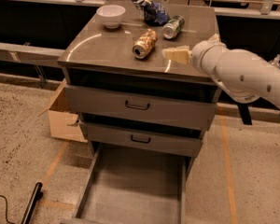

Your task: Place green can into bottom drawer

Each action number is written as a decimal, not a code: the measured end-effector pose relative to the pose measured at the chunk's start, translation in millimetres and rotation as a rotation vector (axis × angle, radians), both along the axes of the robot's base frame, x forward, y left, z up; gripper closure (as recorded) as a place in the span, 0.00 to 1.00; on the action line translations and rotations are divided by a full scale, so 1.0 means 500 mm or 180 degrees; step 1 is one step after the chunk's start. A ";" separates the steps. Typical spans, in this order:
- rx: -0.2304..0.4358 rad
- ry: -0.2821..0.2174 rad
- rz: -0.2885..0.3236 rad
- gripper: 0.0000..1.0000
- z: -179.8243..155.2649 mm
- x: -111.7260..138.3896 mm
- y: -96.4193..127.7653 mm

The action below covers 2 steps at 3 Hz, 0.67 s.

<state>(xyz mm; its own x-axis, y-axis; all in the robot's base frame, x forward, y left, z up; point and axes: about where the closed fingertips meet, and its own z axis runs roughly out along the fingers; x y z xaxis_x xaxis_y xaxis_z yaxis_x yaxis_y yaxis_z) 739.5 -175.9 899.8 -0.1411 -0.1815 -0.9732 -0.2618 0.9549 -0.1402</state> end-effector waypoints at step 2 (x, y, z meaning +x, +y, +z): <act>-0.0049 -0.0072 -0.0479 0.00 -0.052 0.110 0.009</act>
Offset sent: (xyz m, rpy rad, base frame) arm 0.0940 0.0090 -0.0349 -0.0180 -0.0444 -0.2397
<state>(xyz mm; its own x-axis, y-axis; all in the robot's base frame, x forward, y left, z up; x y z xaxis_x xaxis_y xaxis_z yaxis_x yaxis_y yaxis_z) 794.3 -171.4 873.6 -0.1459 -0.1748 -0.9737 -0.1125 0.9808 -0.1592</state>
